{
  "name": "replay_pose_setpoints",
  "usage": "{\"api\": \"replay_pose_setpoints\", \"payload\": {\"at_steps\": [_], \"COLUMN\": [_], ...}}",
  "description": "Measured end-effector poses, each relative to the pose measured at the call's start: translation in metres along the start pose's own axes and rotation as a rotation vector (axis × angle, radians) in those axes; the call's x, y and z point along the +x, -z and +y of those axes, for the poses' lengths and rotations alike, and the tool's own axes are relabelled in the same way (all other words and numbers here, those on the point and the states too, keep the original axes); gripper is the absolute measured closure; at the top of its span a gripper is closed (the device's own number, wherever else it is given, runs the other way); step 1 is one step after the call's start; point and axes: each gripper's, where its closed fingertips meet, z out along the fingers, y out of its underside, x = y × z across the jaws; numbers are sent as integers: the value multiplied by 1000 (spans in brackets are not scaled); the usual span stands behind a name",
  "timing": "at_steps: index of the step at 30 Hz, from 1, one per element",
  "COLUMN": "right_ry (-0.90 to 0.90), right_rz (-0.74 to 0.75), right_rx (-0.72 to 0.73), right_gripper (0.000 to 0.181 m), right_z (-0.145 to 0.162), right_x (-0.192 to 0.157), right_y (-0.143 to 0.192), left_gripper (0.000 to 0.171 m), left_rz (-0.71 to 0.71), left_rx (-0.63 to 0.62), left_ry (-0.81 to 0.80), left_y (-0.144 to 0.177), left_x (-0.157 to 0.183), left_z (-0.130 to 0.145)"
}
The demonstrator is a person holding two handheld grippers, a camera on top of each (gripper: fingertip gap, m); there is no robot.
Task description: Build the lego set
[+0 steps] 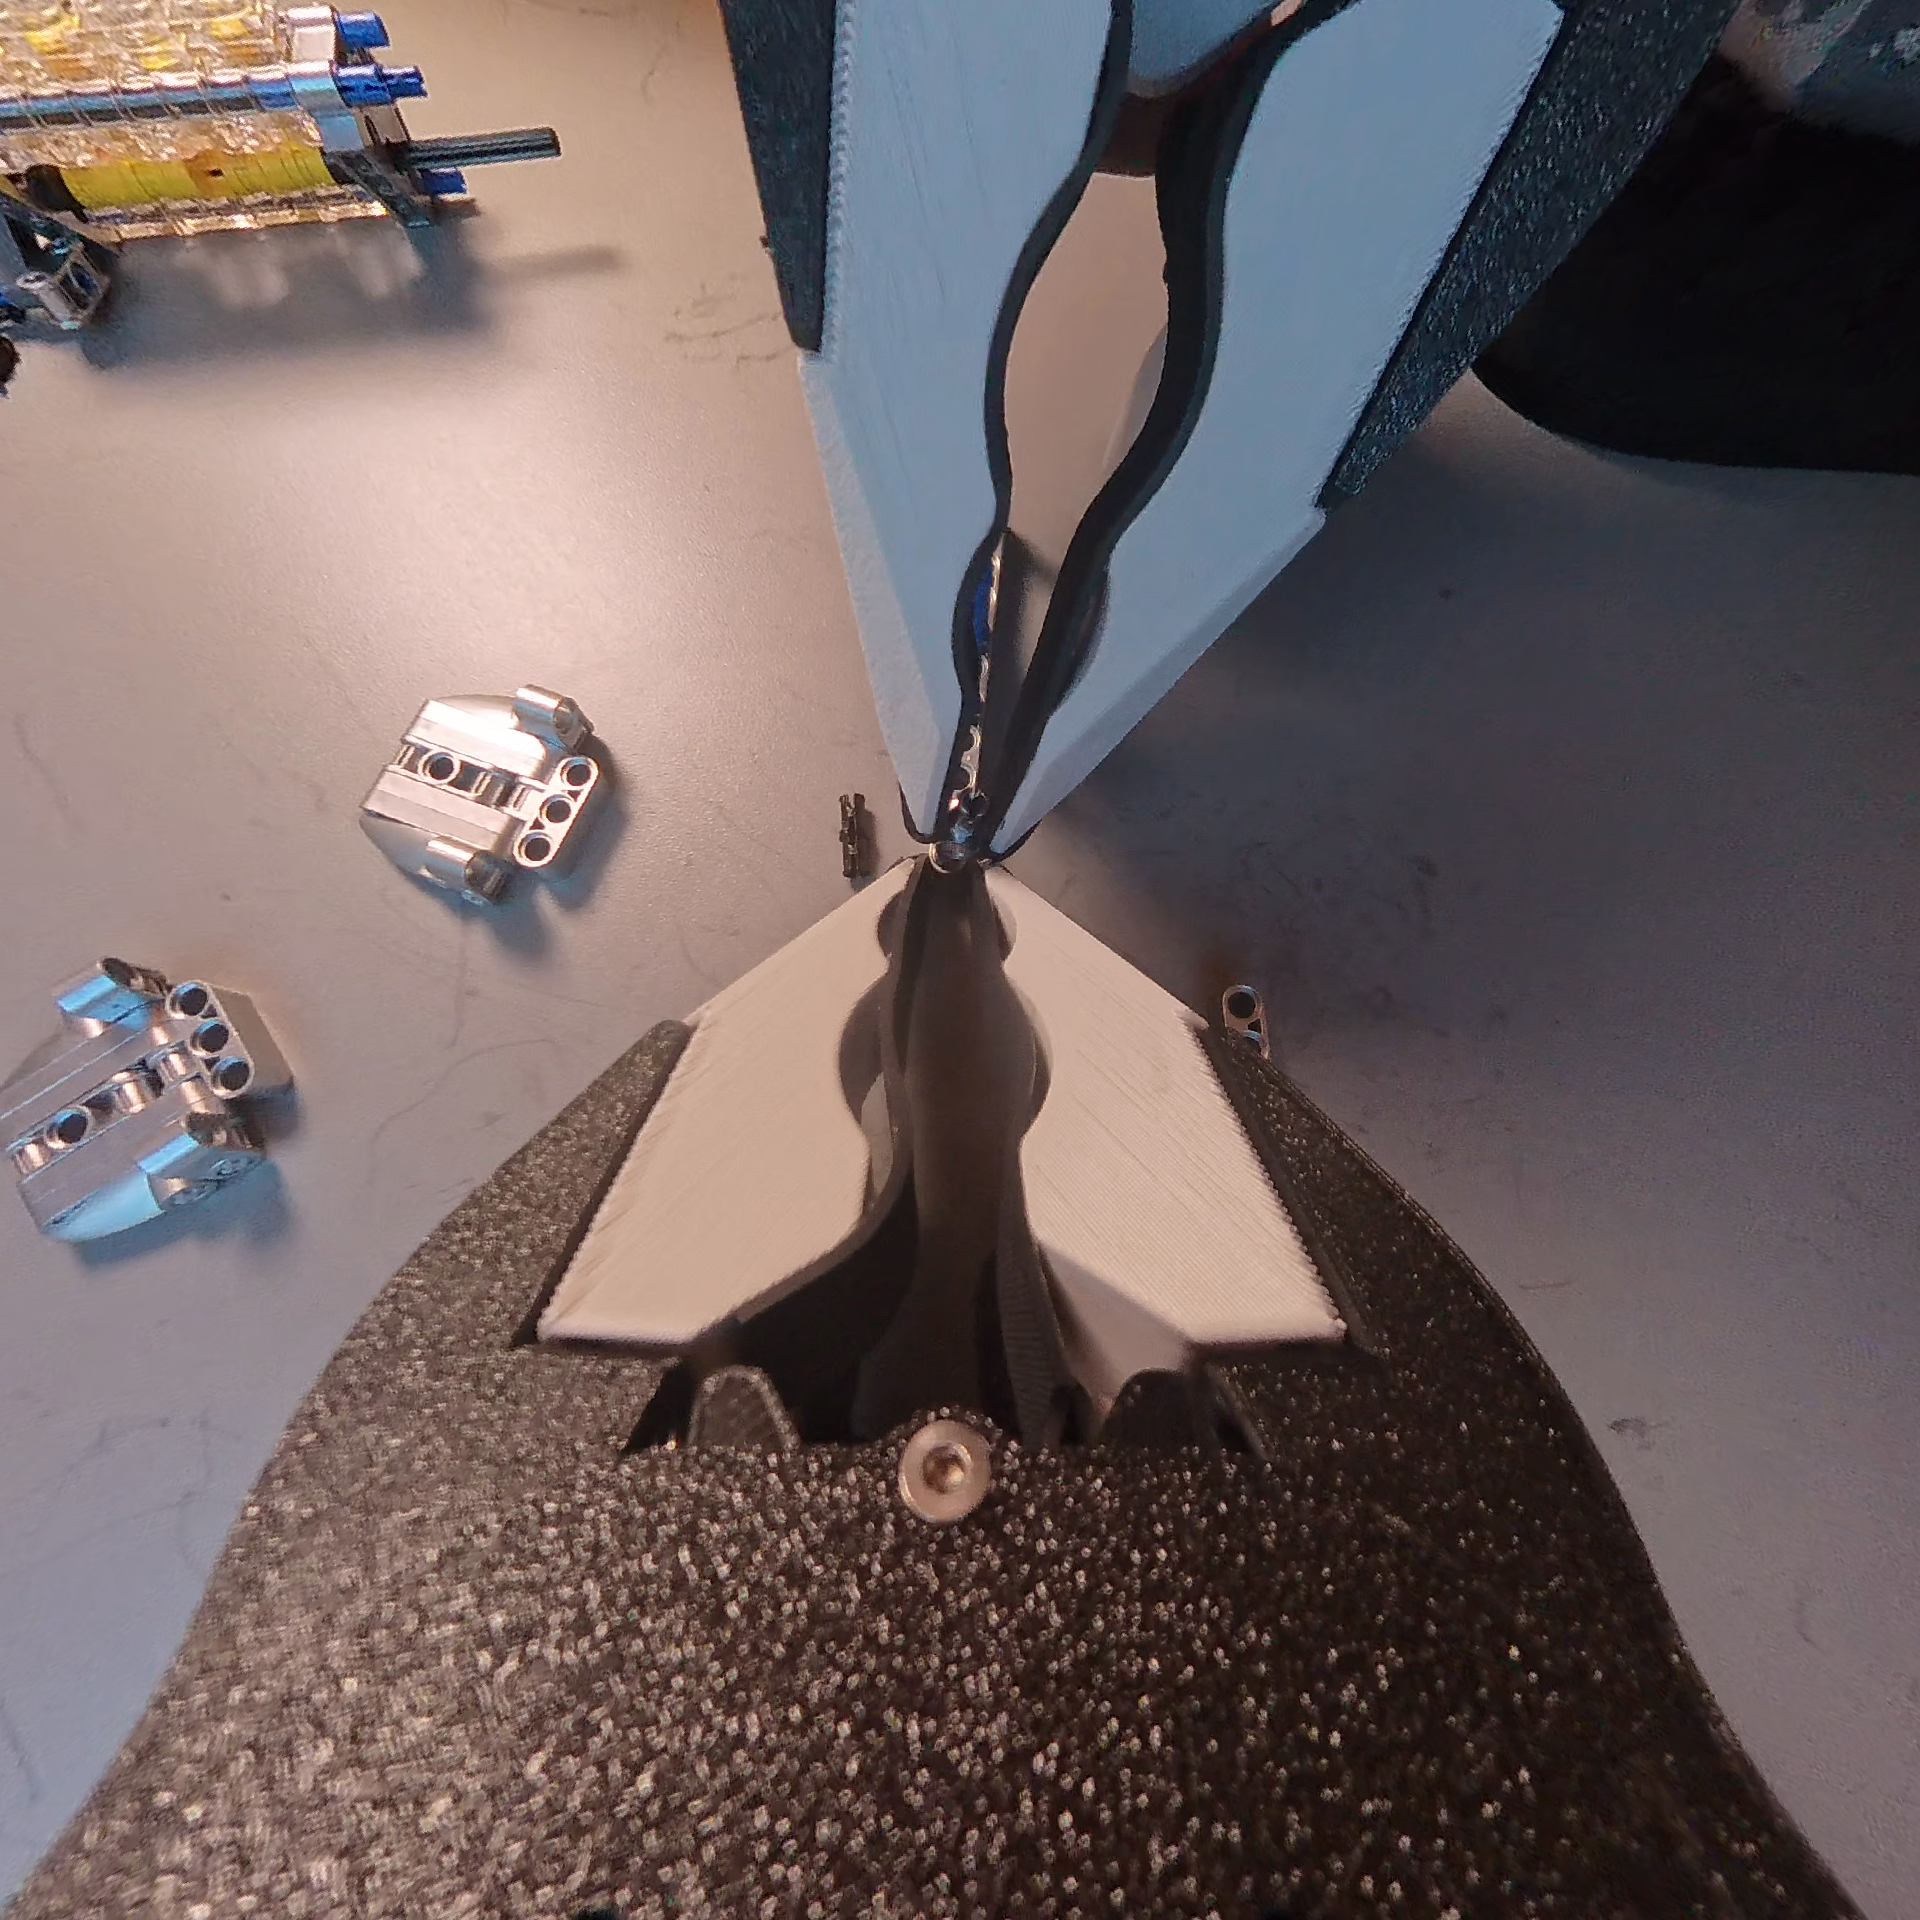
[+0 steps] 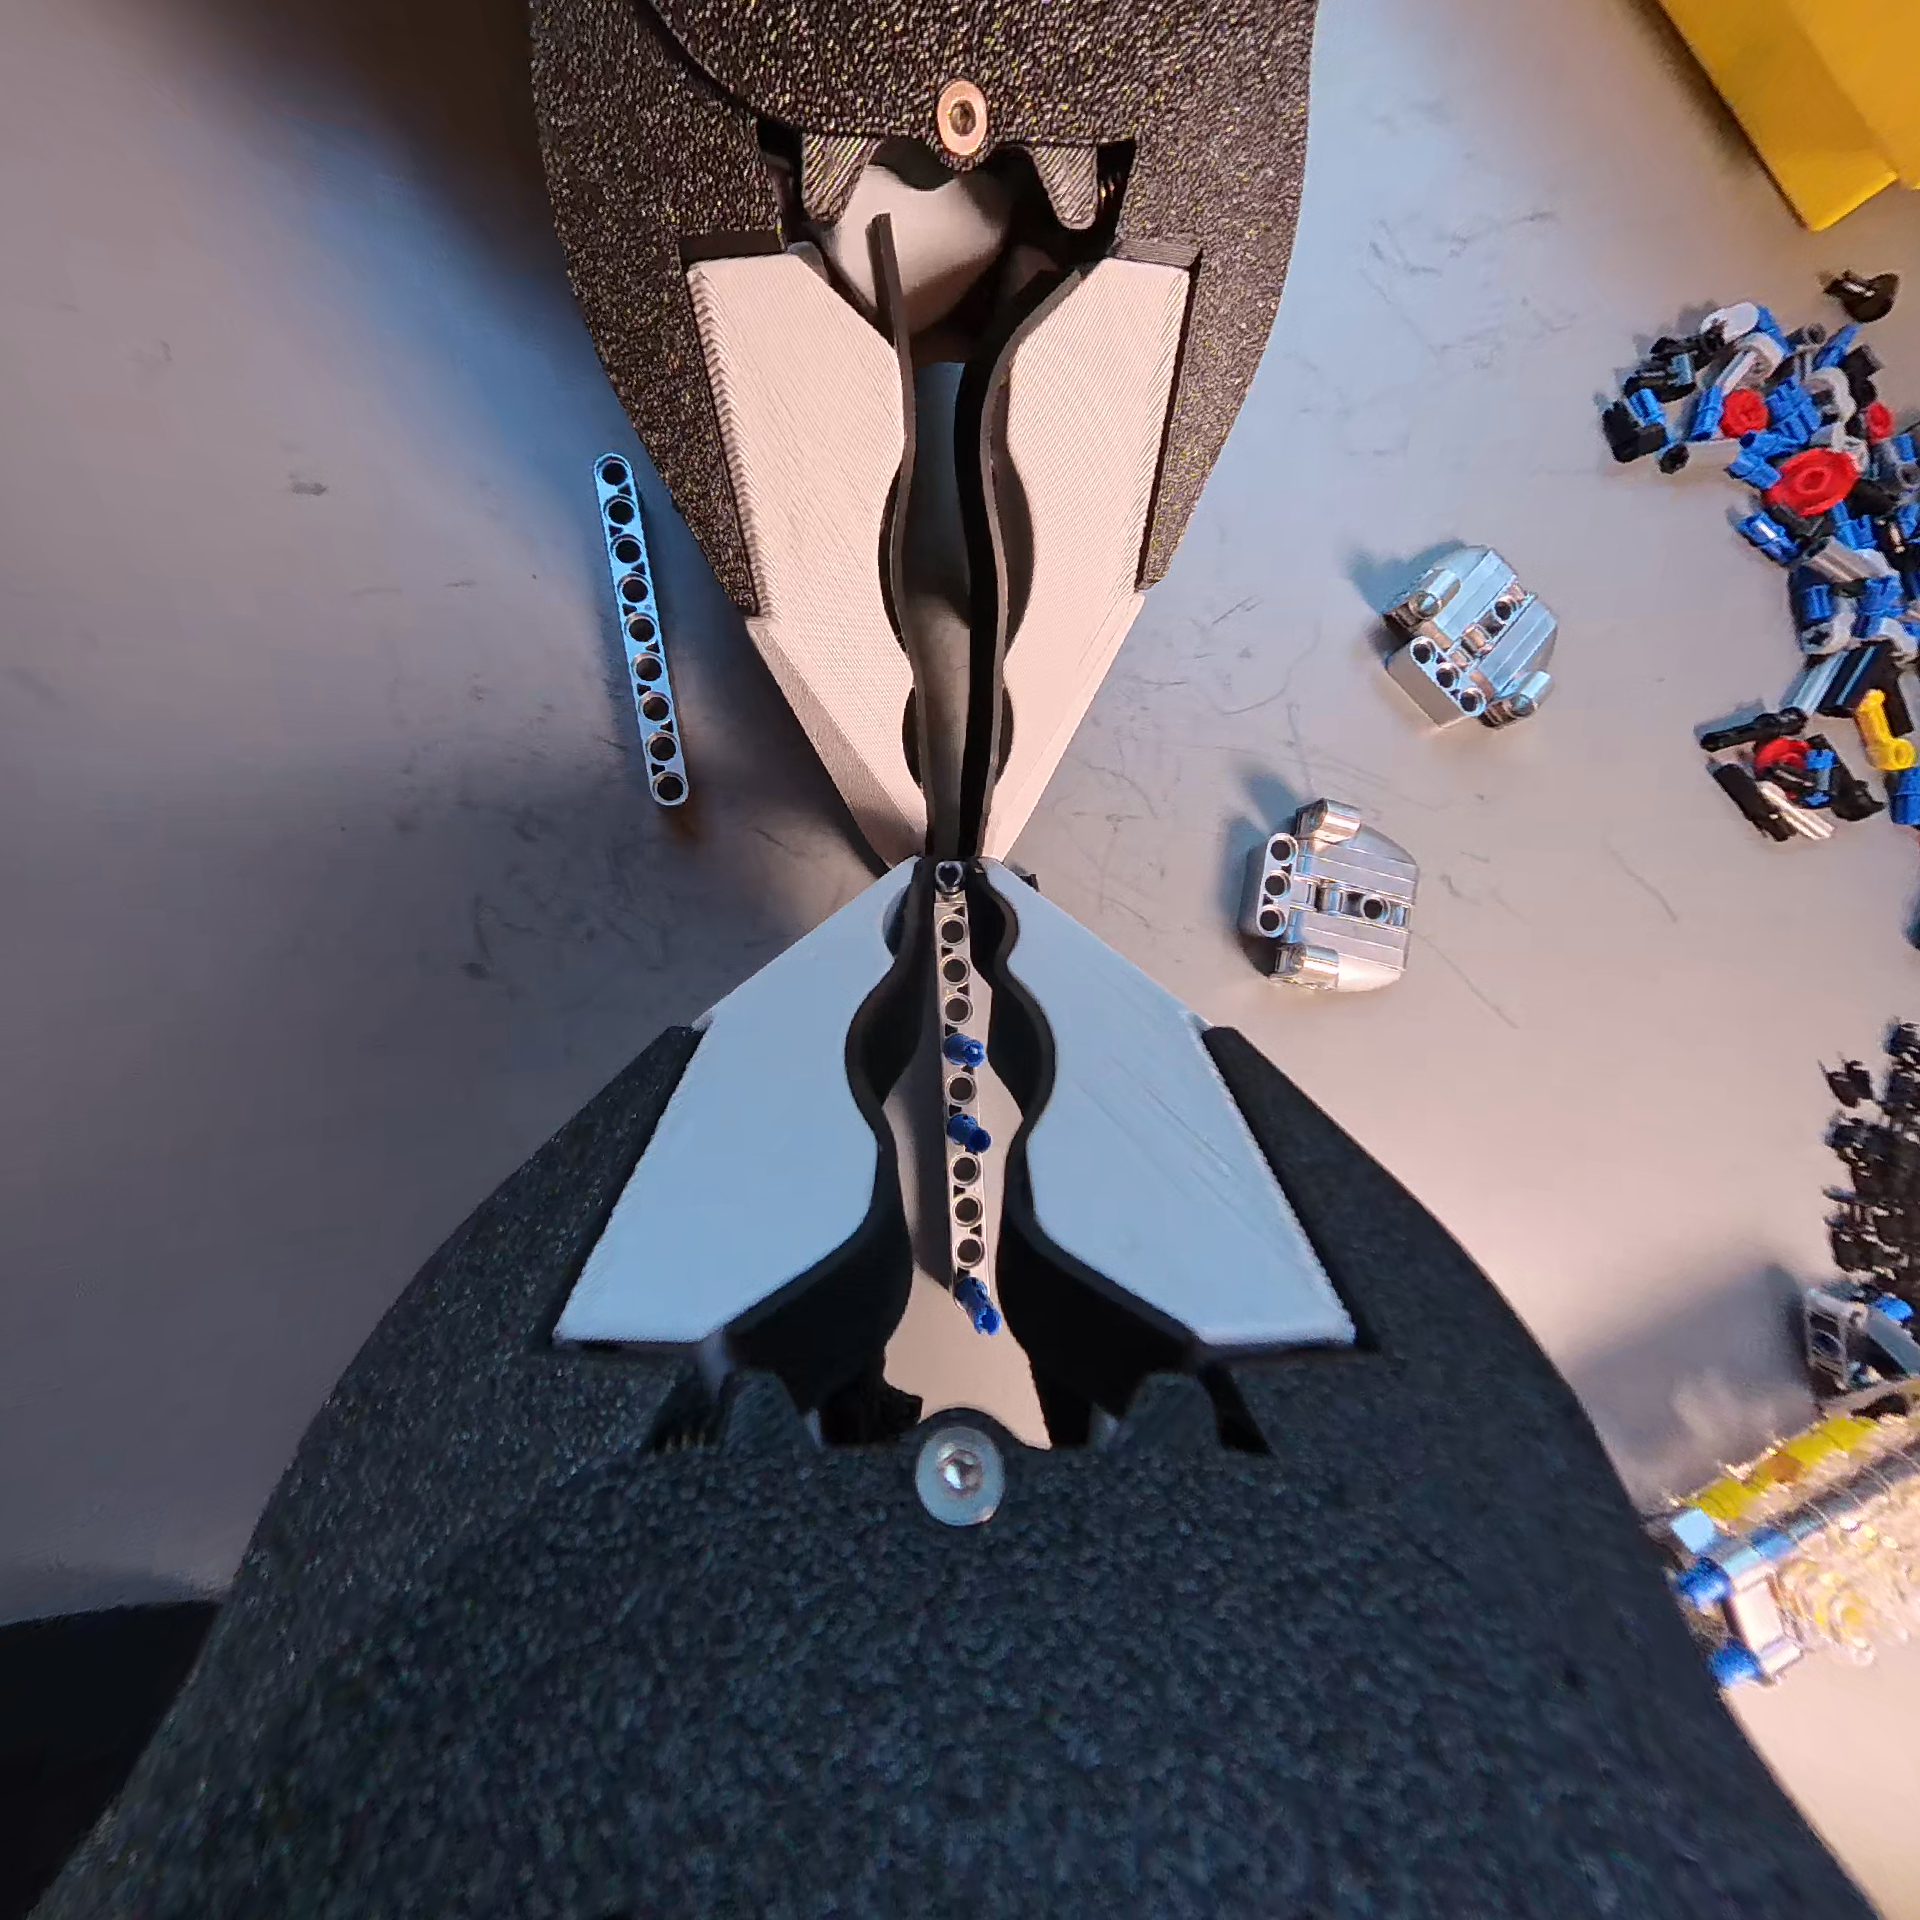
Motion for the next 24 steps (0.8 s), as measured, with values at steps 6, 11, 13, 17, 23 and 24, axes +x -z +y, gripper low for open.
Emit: {"api": "replay_pose_setpoints", "payload": {"at_steps": [6, 11, 13, 17, 23, 24], "right_ry": [-32, -45, -51, -49, 5, 10], "right_rz": [-54, -99, -118, -132, -73, -52], "right_rx": [-3, 0, 4, -6, -76, -75], "right_gripper": [177, 177, 177, 177, 177, 177], "right_z": [1, 1, 1, 1, 18, 15], "right_x": [0, 0, -1, -2, -4, -5], "right_y": [-1, -2, -2, -2, -11, -11], "left_gripper": [166, 166, 166, 166, 164, 164], "left_rz": [-6, -7, -6, -5, 0, -2], "left_rx": [1, 1, 1, 1, 1, 1], "left_ry": [-7, -7, -8, -6, -4, -10], "left_y": [0, 0, 0, 0, 1, 1], "left_x": [0, 0, 0, 0, 1, 1], "left_z": [0, 0, 0, 0, 1, 1]}}
